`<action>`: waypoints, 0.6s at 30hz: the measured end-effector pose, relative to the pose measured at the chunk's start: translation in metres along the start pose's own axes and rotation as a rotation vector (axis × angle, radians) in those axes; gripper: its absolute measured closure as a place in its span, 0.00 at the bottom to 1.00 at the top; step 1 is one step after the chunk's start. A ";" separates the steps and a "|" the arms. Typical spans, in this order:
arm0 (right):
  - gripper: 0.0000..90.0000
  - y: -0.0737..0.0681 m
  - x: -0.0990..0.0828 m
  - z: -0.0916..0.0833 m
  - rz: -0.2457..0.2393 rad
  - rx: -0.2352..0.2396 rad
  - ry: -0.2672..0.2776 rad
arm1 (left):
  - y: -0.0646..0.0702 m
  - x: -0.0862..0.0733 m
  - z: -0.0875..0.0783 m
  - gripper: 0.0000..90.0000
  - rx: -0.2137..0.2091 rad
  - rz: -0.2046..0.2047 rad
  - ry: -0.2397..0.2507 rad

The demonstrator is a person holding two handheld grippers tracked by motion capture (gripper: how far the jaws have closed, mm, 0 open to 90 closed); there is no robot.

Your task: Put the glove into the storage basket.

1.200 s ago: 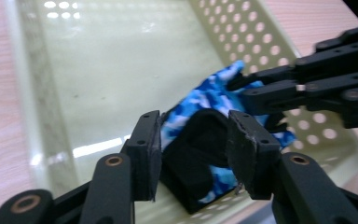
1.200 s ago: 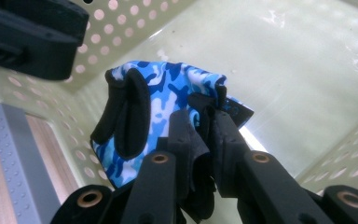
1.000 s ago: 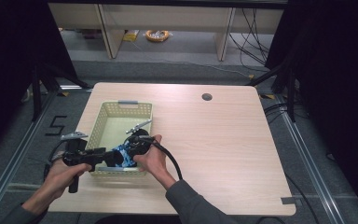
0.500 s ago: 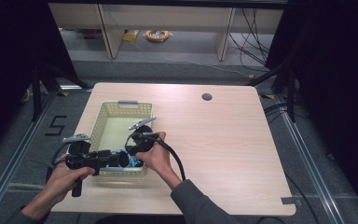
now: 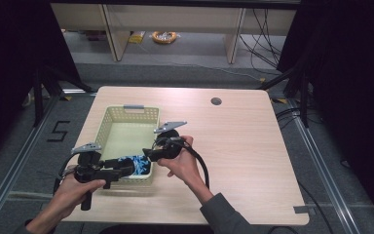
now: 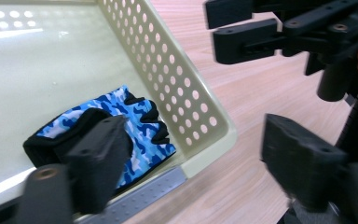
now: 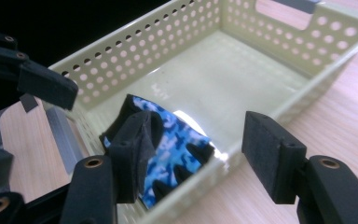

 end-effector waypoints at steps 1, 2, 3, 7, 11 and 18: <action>0.47 0.001 -0.001 -0.004 0.008 -0.004 0.005 | 0.002 0.000 0.000 0.17 -0.005 0.018 0.003; 0.47 0.003 -0.002 -0.007 0.005 -0.007 0.014 | 0.005 -0.001 0.000 0.16 -0.012 0.035 0.002; 0.46 0.004 -0.003 -0.011 0.004 0.009 0.023 | 0.009 -0.002 0.001 0.17 -0.024 0.039 0.006; 0.44 0.011 -0.009 -0.026 0.022 0.003 0.042 | 0.022 -0.004 0.002 0.17 -0.053 0.057 0.016; 0.41 0.016 -0.016 -0.038 0.041 -0.001 0.059 | 0.034 -0.008 0.004 0.17 -0.073 0.082 0.021; 0.39 0.024 -0.028 -0.056 0.034 -0.018 0.092 | 0.055 -0.021 0.011 0.17 -0.109 0.122 0.029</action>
Point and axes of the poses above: each handheld gripper's, and its own axes: z roughly forward along the jaws, x roughly out of its top, y roughly to its right, the point moved 9 cm from there along z, roughly forward along the jaws, and after that the axes turned 1 degree about x, right-handed, at the moved point
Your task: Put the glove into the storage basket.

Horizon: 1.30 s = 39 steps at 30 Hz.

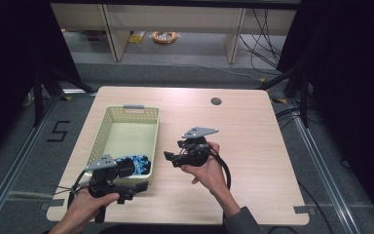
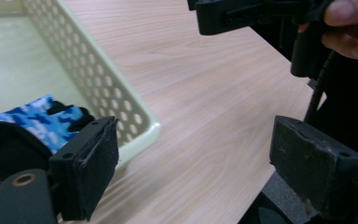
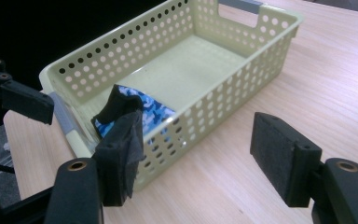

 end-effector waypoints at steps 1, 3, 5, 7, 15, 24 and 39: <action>0.39 0.000 0.000 0.000 0.000 0.000 0.000 | 0.003 -0.002 0.002 0.17 0.001 0.017 0.012; 0.38 0.001 -0.007 -0.007 0.006 -0.001 0.009 | 0.010 -0.008 0.005 0.17 0.005 0.043 0.015; 0.38 0.002 -0.009 -0.009 0.006 -0.006 0.010 | 0.012 -0.010 0.006 0.17 0.008 0.049 0.008; 0.37 0.000 -0.016 -0.013 0.009 -0.003 -0.003 | 0.018 -0.016 0.009 0.17 0.001 0.059 0.005; 0.36 0.005 -0.031 -0.029 0.016 -0.012 0.010 | 0.024 -0.031 0.010 0.17 -0.004 0.102 -0.011; 0.32 0.011 -0.049 -0.037 0.042 -0.030 -0.006 | 0.020 -0.043 0.010 0.17 0.016 0.096 -0.020; 0.22 0.008 -0.066 -0.044 0.100 -0.025 -0.001 | 0.017 -0.054 0.011 0.17 0.018 0.096 -0.034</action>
Point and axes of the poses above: each handheld gripper's, and its own axes: z roughly forward along the jaws, x roughly out of its top, y roughly to its right, the point moved 9 cm from there along z, roughly forward along the jaws, and after that the axes turned 1 degree about x, right-handed, at the moved point
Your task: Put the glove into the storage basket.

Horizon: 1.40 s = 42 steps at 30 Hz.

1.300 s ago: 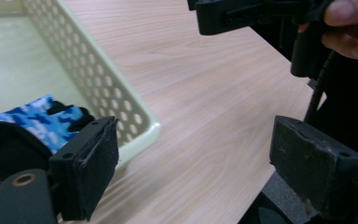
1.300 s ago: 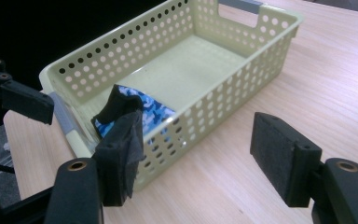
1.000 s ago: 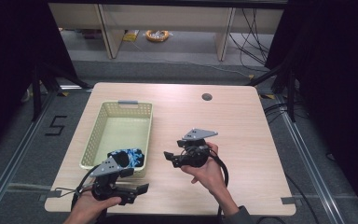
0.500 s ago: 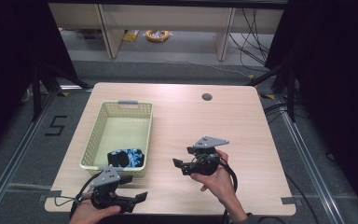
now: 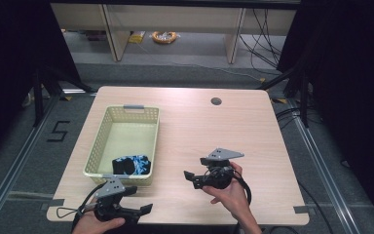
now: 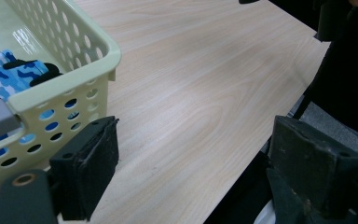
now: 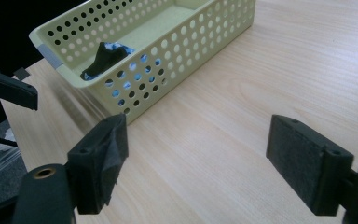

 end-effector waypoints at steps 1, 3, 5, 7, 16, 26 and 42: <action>0.22 0.000 0.000 0.000 0.000 0.000 0.000 | 0.000 -0.001 0.000 0.17 -0.001 0.004 -0.002; 0.21 0.002 0.001 -0.001 -0.025 0.002 0.024 | 0.000 -0.002 0.001 0.17 0.004 0.004 0.000; 0.19 0.003 0.000 -0.002 -0.056 0.002 0.029 | 0.000 -0.003 0.001 0.17 0.011 0.001 -0.004; 0.19 0.001 -0.001 -0.003 -0.024 -0.001 0.032 | -0.001 -0.003 0.001 0.17 0.005 0.005 -0.006; 0.18 -0.004 -0.014 -0.005 -0.014 0.029 0.026 | -0.001 -0.011 0.005 0.17 0.002 -0.006 -0.023; 0.18 -0.001 -0.028 -0.011 -0.032 0.022 0.013 | -0.005 -0.020 0.007 0.17 0.004 -0.008 -0.044; 0.18 0.000 -0.052 -0.019 -0.035 0.032 -0.004 | -0.012 -0.038 0.012 0.17 0.007 0.004 -0.081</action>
Point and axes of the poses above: each handheld gripper's, and its own axes: z roughly forward along the jaws, x roughly out of its top, y roughly to its right, the point moved 9 cm from there along z, roughly forward along the jaws, and after that the axes turned 1 degree about x, right-handed, at the moved point
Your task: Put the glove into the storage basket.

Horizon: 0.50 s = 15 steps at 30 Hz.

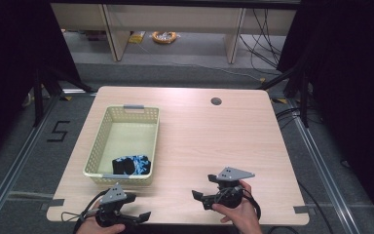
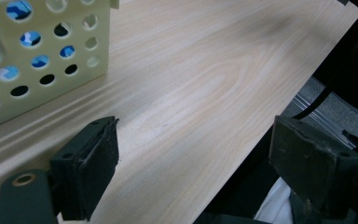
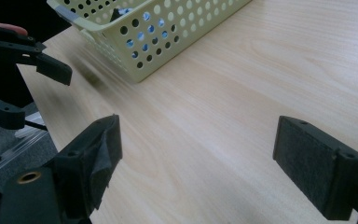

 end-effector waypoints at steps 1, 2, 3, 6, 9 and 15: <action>0.18 -0.003 -0.001 0.001 0.008 0.023 0.009 | 0.000 -0.002 0.001 0.17 0.004 0.001 0.001; 0.18 -0.003 -0.002 0.000 -0.002 0.020 0.003 | 0.001 -0.003 0.001 0.17 -0.003 0.002 -0.003; 0.18 -0.004 -0.003 0.000 -0.008 0.024 0.004 | 0.000 -0.004 0.001 0.17 0.004 0.008 0.002; 0.18 -0.008 -0.011 -0.002 0.014 0.024 -0.028 | -0.001 -0.007 0.001 0.17 0.005 0.004 -0.002; 0.18 -0.008 -0.014 0.000 -0.016 0.026 -0.025 | -0.003 -0.011 0.000 0.17 0.005 -0.008 -0.014; 0.18 -0.010 -0.024 -0.003 -0.014 0.002 -0.062 | -0.003 -0.016 -0.002 0.17 0.002 0.015 -0.036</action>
Point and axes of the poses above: each handheld gripper's, and its own axes: z roughly forward along the jaws, x roughly out of its top, y roughly to its right, the point moved 9 cm from there along z, roughly forward along the jaws, and after that the axes turned 1 degree about x, right-handed, at the moved point
